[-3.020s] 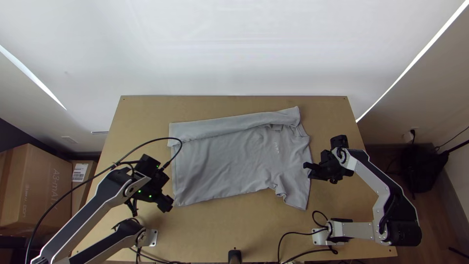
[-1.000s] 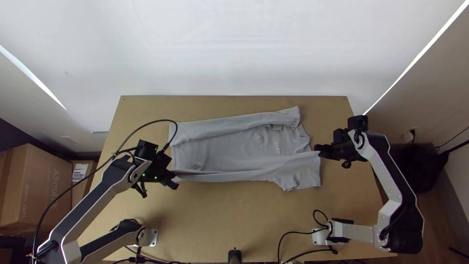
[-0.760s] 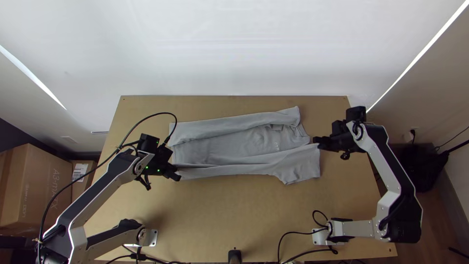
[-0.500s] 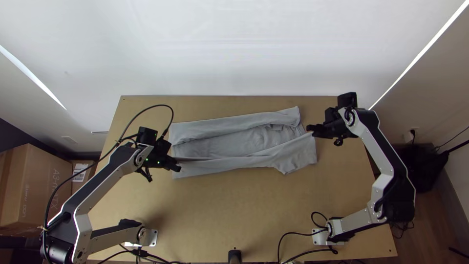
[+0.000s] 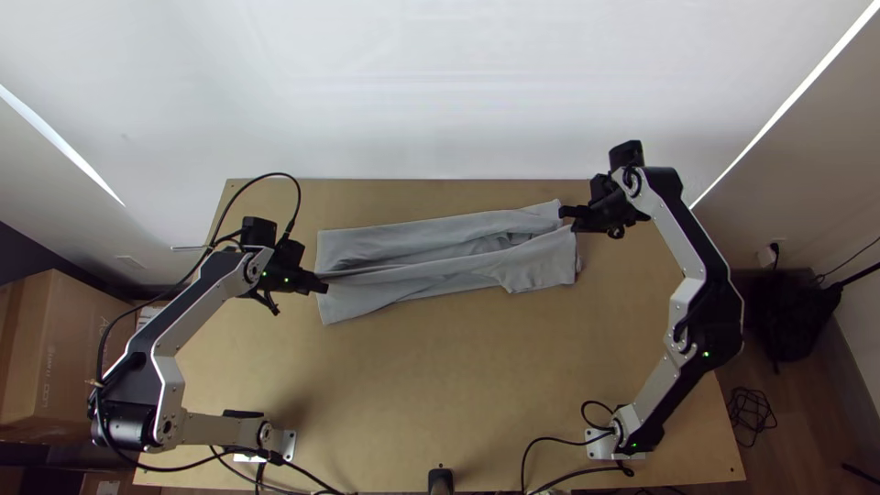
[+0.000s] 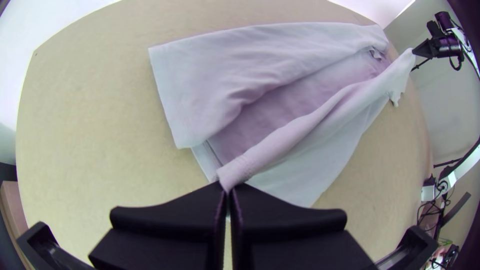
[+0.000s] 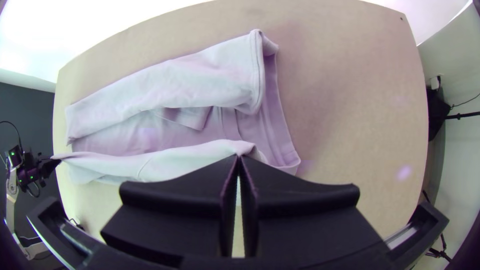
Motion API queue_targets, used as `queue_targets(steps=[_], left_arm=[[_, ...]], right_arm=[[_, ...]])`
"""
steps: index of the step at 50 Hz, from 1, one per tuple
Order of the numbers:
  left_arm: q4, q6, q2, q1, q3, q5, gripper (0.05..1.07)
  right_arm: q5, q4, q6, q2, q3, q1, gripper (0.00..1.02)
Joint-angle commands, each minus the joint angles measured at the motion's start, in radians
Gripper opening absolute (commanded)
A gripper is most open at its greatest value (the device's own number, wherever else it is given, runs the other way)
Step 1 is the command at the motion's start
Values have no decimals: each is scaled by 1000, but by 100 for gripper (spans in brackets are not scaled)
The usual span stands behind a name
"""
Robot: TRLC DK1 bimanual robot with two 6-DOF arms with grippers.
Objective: Fold the t-shirt
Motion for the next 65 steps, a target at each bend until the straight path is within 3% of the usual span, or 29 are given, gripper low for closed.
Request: queue_targets(steps=[1, 16, 25, 65], left_arm=[[6, -4, 34, 12, 57, 3, 8], [19, -26, 137, 26, 210, 17, 8], [19, -32, 206, 38, 290, 20, 8], [78, -20, 308, 99, 307, 36, 8]], right_arm=[[8, -103, 23, 94, 145, 11, 2], [8, -267, 58, 295, 451, 27, 2], [8, -274, 72, 387, 542, 34, 2], [8, -39, 107, 446, 554, 19, 2]])
